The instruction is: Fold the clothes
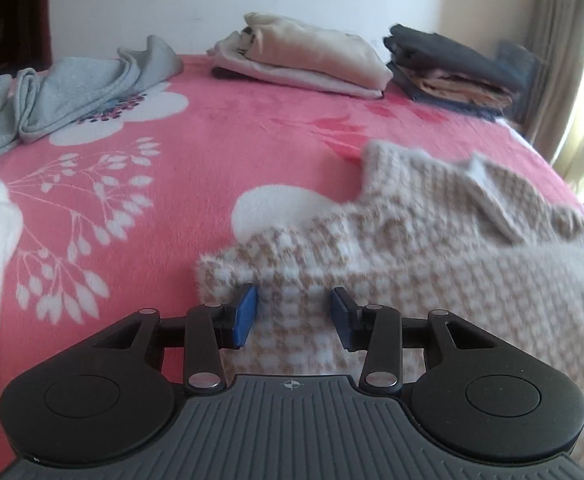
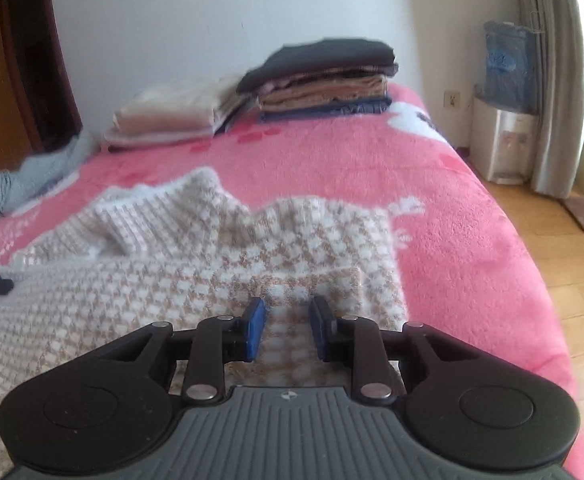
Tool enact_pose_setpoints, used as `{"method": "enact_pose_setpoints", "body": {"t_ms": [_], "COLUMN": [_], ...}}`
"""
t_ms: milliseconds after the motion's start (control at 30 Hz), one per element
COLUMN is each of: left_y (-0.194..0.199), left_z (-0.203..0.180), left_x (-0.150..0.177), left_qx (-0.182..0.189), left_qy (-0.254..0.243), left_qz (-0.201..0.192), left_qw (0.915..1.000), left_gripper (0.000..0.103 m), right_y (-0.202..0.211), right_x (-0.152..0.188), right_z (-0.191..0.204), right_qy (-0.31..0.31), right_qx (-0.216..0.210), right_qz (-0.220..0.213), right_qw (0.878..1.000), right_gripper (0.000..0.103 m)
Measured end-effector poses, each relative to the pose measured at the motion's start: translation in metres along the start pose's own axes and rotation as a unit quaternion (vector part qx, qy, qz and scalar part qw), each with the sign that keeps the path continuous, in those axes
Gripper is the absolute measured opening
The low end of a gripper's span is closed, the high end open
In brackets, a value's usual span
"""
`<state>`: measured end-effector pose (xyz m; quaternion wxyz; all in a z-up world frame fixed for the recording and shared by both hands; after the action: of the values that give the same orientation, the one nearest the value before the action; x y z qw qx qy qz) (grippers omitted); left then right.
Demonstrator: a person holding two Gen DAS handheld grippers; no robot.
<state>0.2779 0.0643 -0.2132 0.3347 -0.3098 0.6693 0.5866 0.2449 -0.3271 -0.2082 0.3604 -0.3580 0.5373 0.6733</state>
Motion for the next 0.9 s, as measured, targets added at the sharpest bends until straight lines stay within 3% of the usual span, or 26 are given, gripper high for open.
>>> {"method": "enact_pose_setpoints", "body": {"t_ms": [200, 333, 433, 533, 600, 800, 900], "left_y": [0.054, 0.084, 0.101, 0.114, 0.123, 0.145, 0.153], "left_z": [0.006, 0.016, 0.019, 0.021, 0.018, -0.016, -0.032], "left_x": [-0.021, -0.028, -0.025, -0.012, -0.007, 0.009, 0.024], "left_qx": [-0.012, -0.032, -0.041, -0.044, -0.032, 0.023, 0.059], "left_qy": [-0.014, -0.020, -0.021, 0.001, 0.013, -0.035, -0.031], "left_qz": [0.026, 0.010, -0.013, -0.005, 0.011, 0.014, 0.022], "left_qw": [0.9995, 0.9992, 0.9988, 0.9990, 0.9993, 0.9990, 0.9975], "left_gripper": [0.041, 0.041, 0.041, 0.041, 0.041, 0.041, 0.041], "right_y": [0.023, 0.008, 0.012, 0.028, 0.045, 0.078, 0.085], "right_x": [-0.012, 0.002, -0.006, -0.015, -0.017, 0.000, 0.015], "right_z": [0.016, 0.006, 0.002, 0.006, 0.011, 0.029, 0.034], "right_qy": [0.045, 0.049, 0.018, 0.032, 0.037, 0.066, 0.018], "right_qx": [0.008, 0.022, 0.024, 0.034, 0.022, -0.001, -0.015], "right_qz": [-0.009, 0.008, 0.011, 0.010, 0.016, 0.055, 0.089], "right_qw": [0.999, 0.999, 0.999, 0.999, 0.999, 0.996, 0.996], "right_gripper": [0.027, 0.026, 0.026, 0.027, 0.027, 0.027, 0.027]}}
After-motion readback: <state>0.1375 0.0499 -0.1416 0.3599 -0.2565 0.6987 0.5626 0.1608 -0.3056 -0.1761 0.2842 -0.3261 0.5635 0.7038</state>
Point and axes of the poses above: each gripper's, at about its wrist camera, not at the fingertips, and y roughly against the way its jaws point, z to its left, x to its underside, the point moved 10 cm from there along -y, roughly the way its jaws point, and after that the axes turned 10 degrees about -z, right-handed, at the moved point
